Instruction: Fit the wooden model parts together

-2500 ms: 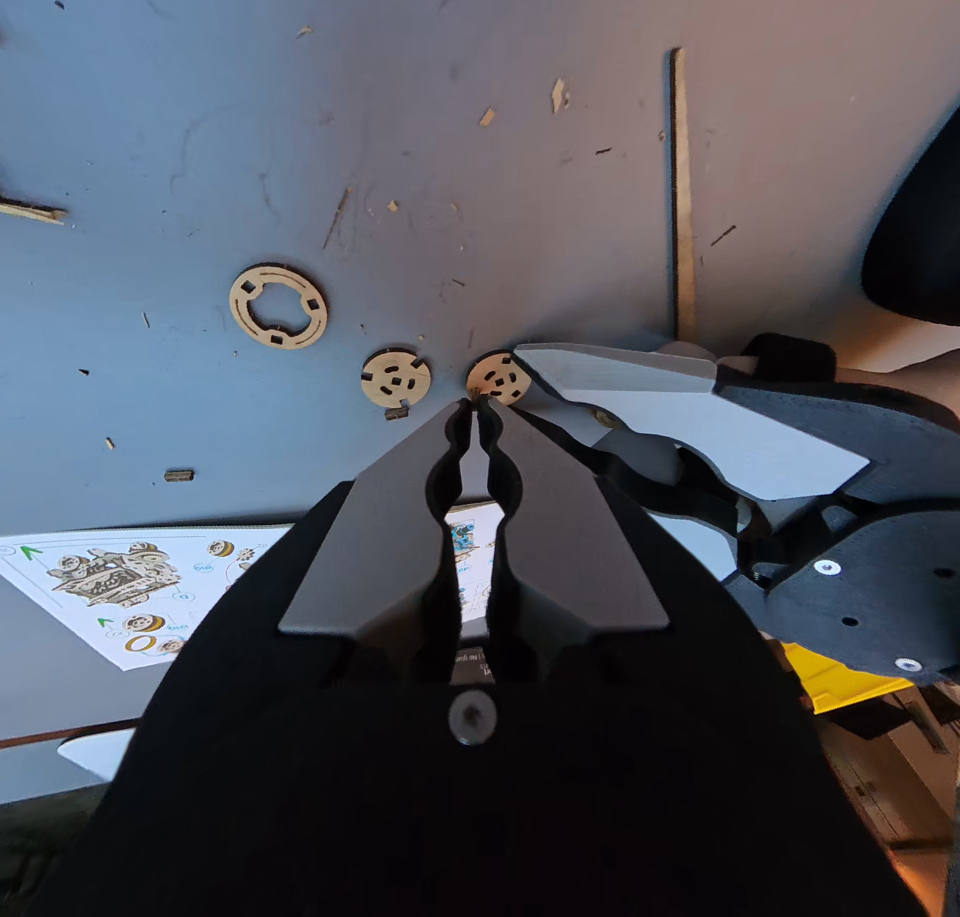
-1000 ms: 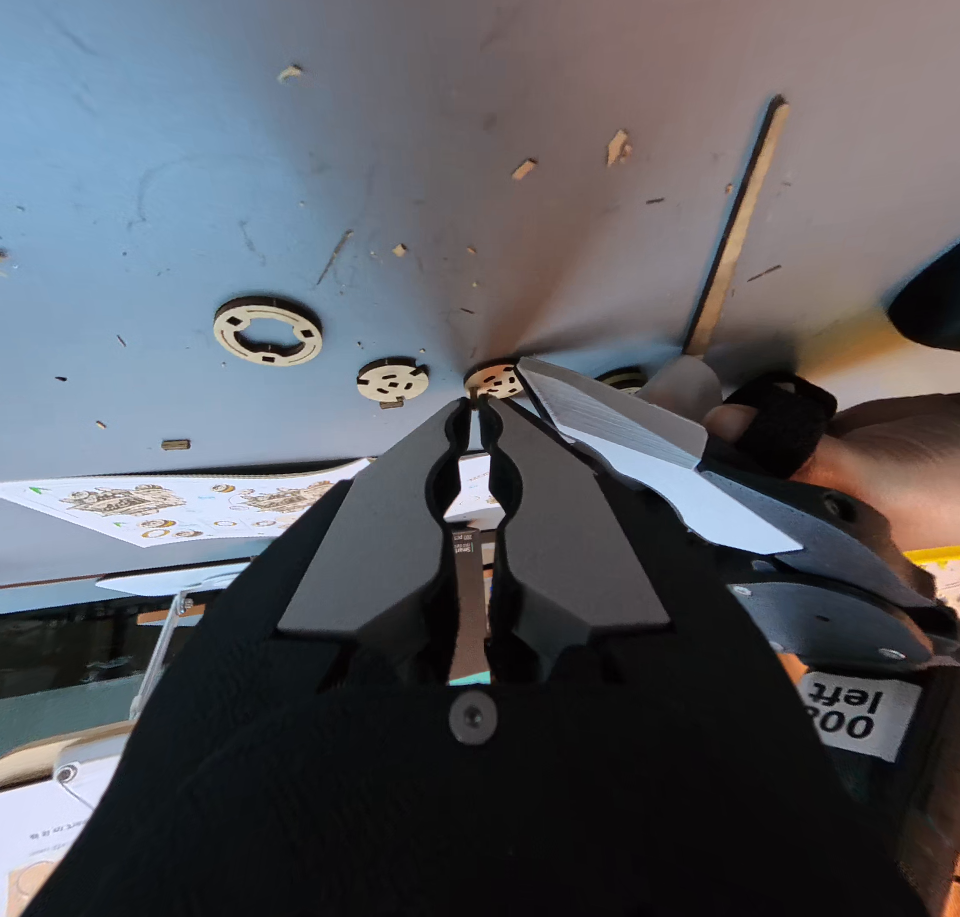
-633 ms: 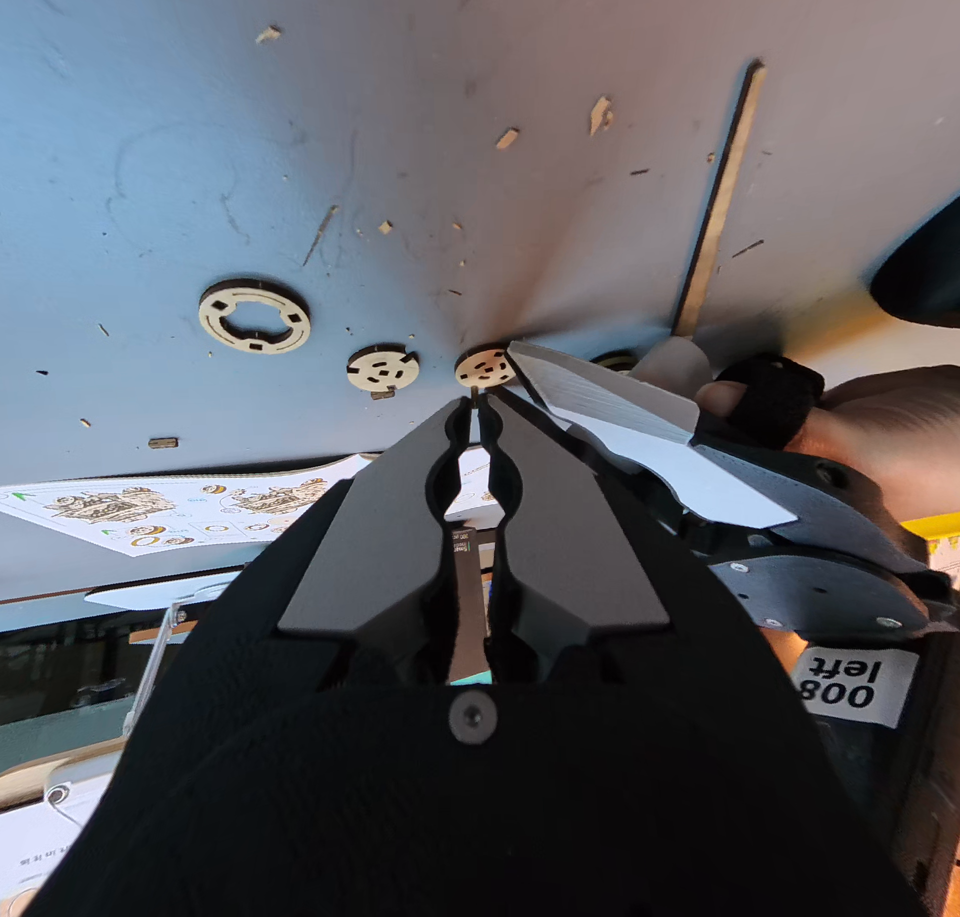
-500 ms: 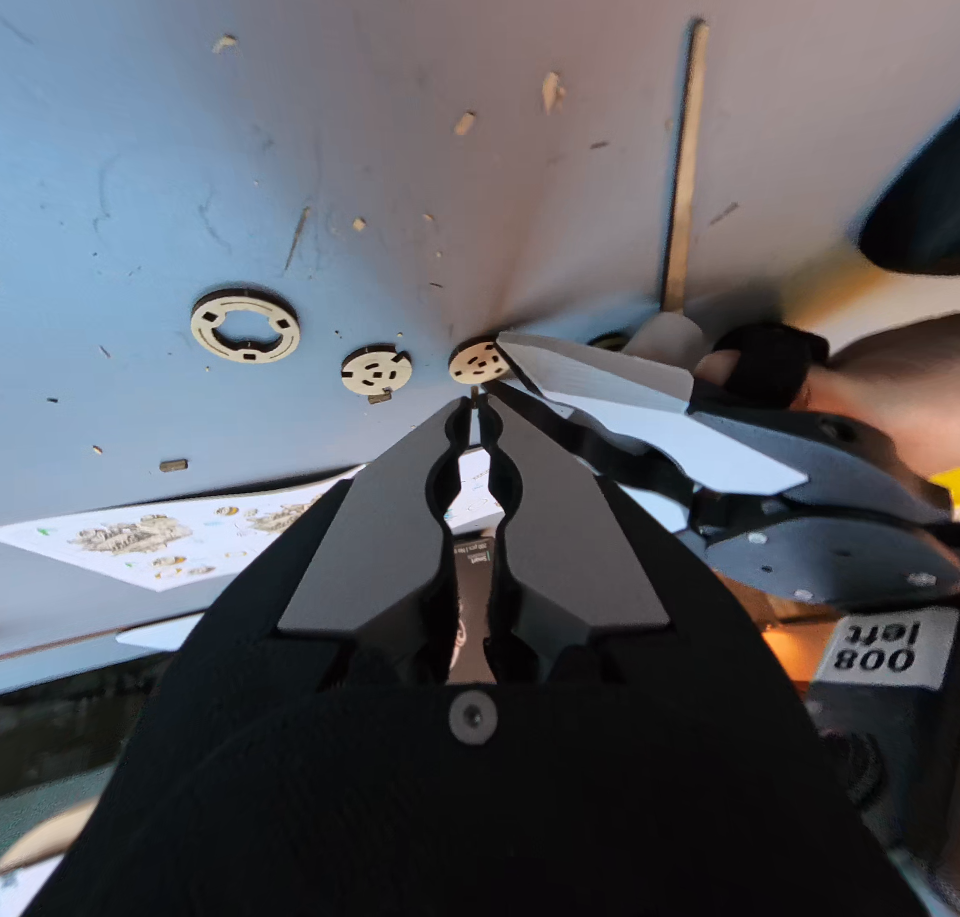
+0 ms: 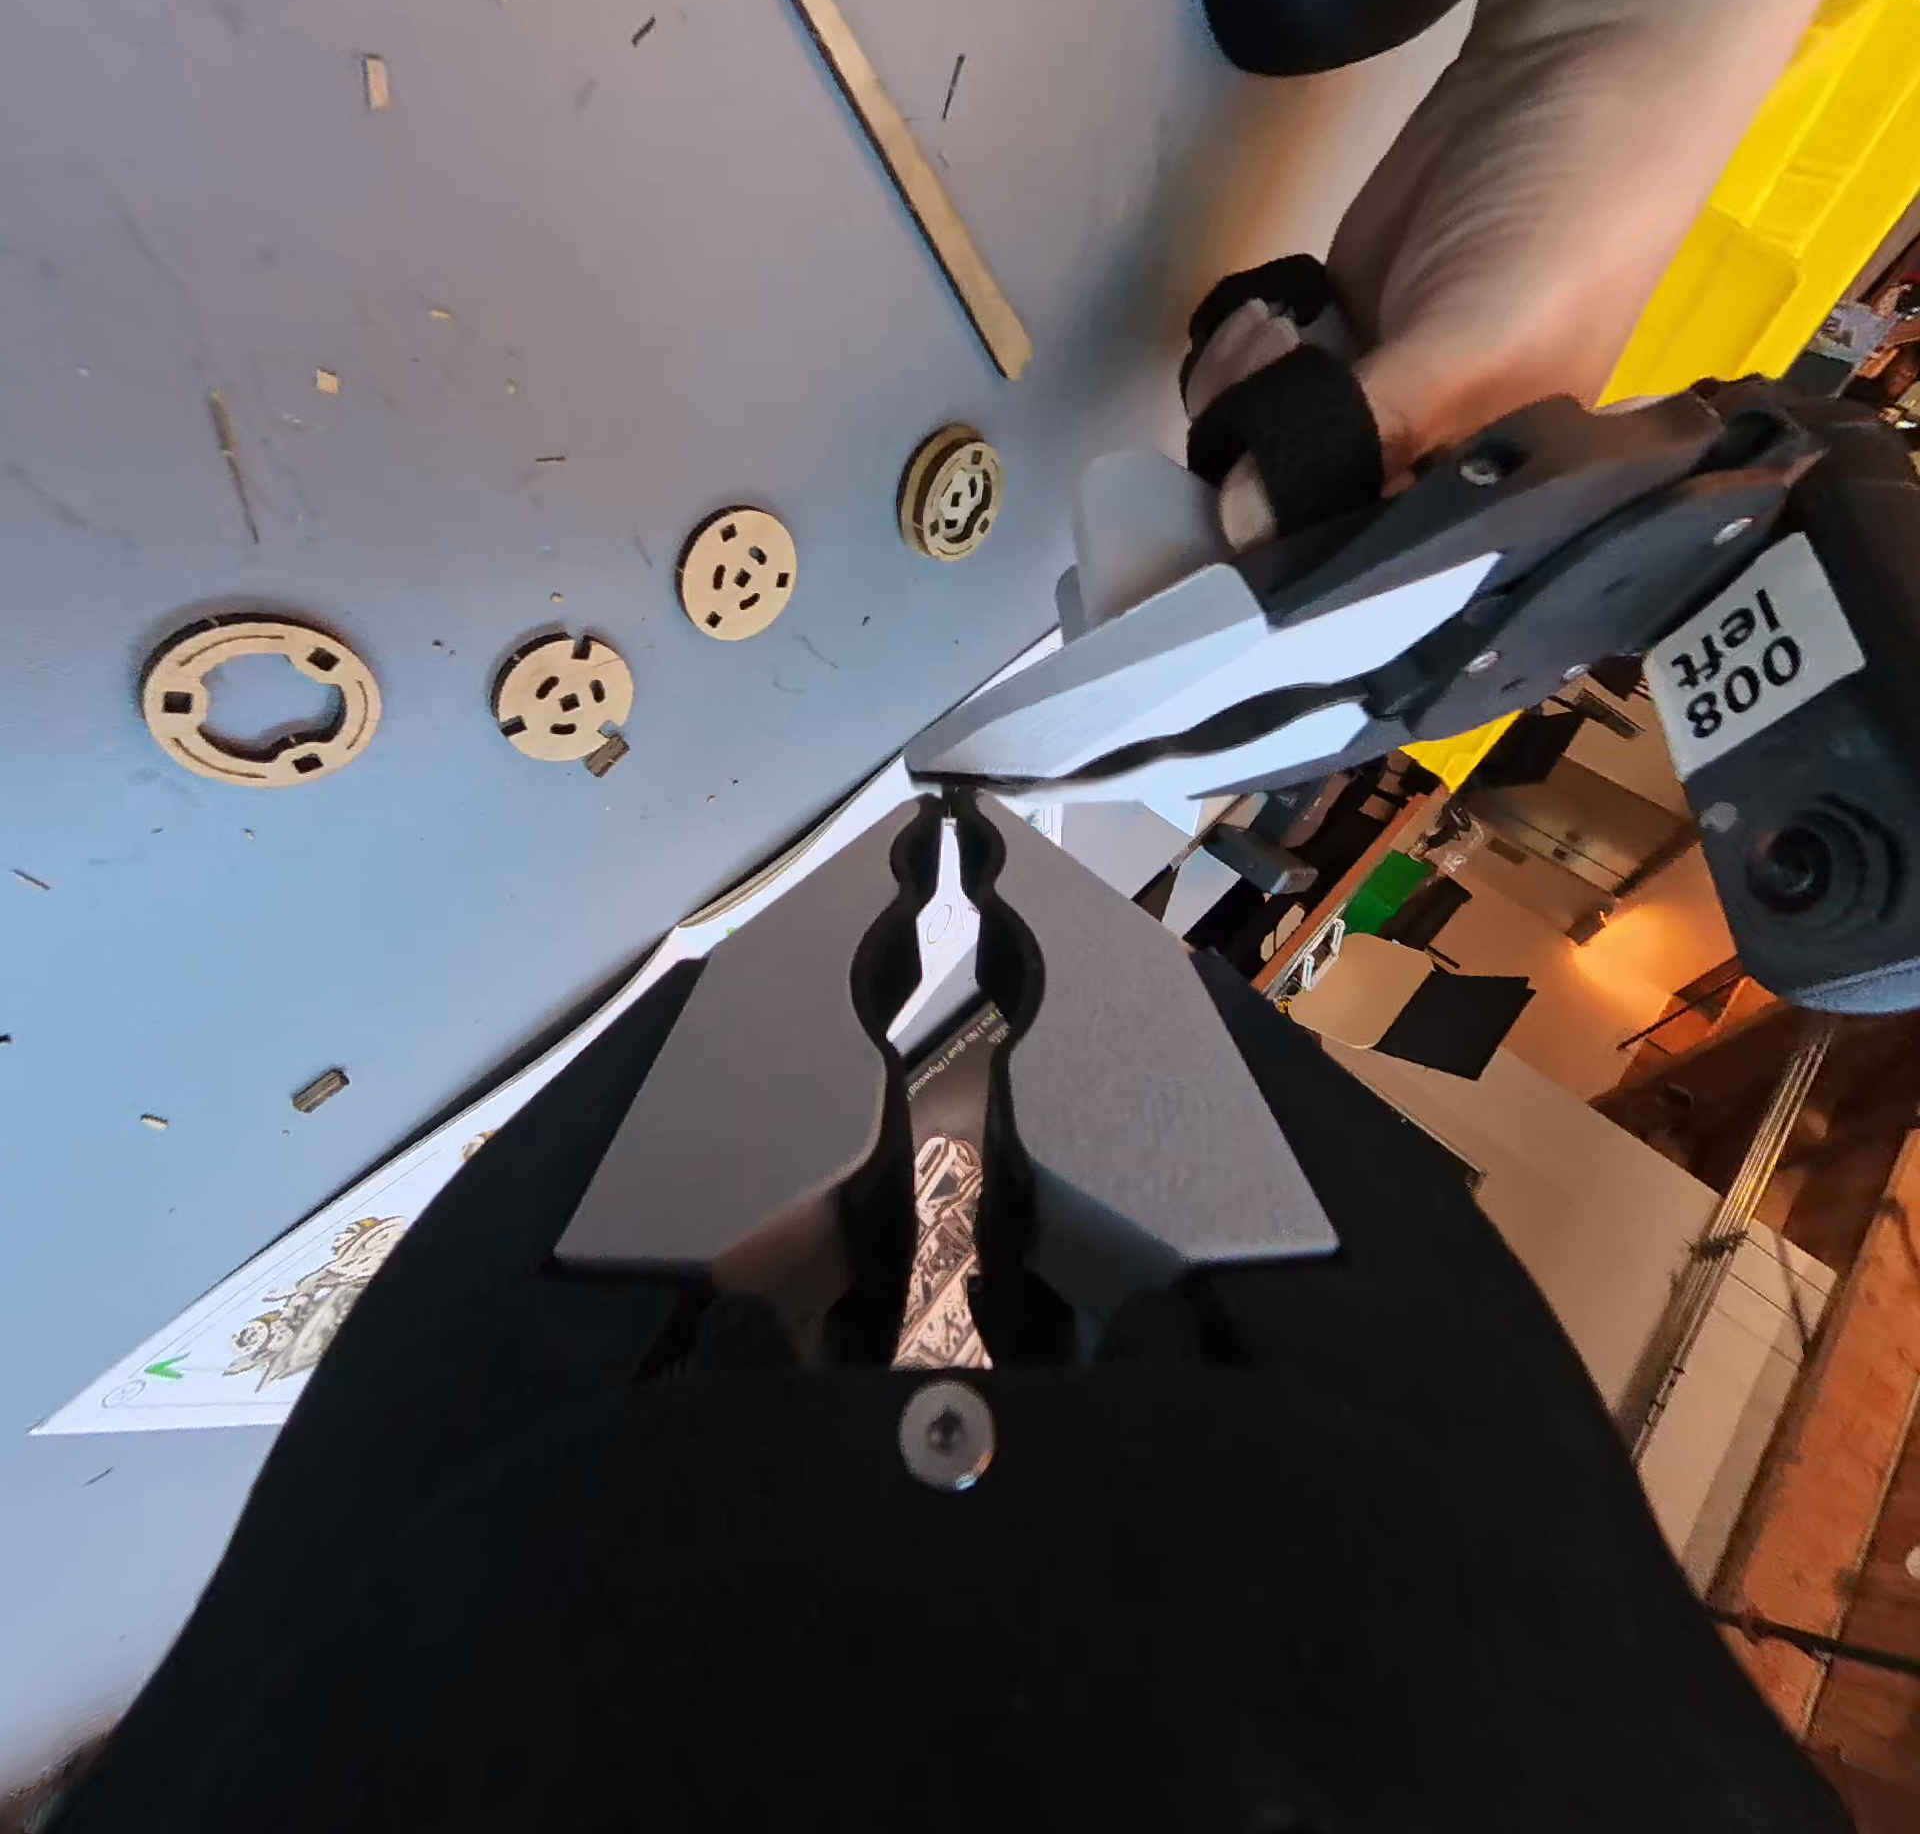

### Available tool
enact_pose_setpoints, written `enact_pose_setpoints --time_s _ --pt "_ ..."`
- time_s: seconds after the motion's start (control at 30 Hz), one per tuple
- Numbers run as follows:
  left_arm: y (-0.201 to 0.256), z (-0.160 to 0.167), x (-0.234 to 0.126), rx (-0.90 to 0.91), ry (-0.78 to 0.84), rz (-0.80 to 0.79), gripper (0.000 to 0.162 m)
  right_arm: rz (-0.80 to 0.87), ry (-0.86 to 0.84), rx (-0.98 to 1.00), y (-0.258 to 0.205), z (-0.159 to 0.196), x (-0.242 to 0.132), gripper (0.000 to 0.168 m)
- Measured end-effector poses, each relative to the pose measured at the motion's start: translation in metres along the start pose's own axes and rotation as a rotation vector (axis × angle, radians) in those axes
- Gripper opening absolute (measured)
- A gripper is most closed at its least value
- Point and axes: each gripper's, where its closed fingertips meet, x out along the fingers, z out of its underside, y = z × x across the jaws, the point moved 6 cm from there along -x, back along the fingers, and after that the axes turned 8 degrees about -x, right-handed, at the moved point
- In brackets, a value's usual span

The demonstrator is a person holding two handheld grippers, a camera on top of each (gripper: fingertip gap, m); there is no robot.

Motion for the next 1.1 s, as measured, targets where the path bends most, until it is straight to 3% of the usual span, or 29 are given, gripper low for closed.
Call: enact_pose_setpoints --time_s 0.3,0.43,0.57,0.7,0.77,0.83,1.1 --pt "0.003 -0.003 -0.002 0.012 0.027 0.034 0.0 0.079 0.02 0.033 0.0 0.001 -0.005 0.002" --pt "0.002 -0.003 -0.005 0.022 0.028 0.016 0.0 0.101 0.053 0.135 0.005 0.005 -0.009 0.009" --pt "0.0 0.002 0.0 0.041 -0.013 -0.002 0.0 0.062 0.137 0.418 0.01 0.021 -0.015 0.011" --pt "0.0 0.006 0.004 0.075 -0.052 -0.024 0.0 -0.172 0.474 1.05 0.009 0.03 -0.016 0.022" --pt "0.001 0.007 0.005 0.087 -0.065 -0.027 0.0 -0.281 0.601 1.272 0.006 0.032 -0.01 0.031" --pt "0.001 0.008 0.005 0.093 -0.071 -0.03 0.0 -0.301 0.632 1.355 -0.002 0.034 -0.001 0.026" --pt "0.001 0.009 0.005 0.094 -0.074 -0.025 0.0 -0.304 0.628 1.38 -0.016 0.026 0.013 0.006"
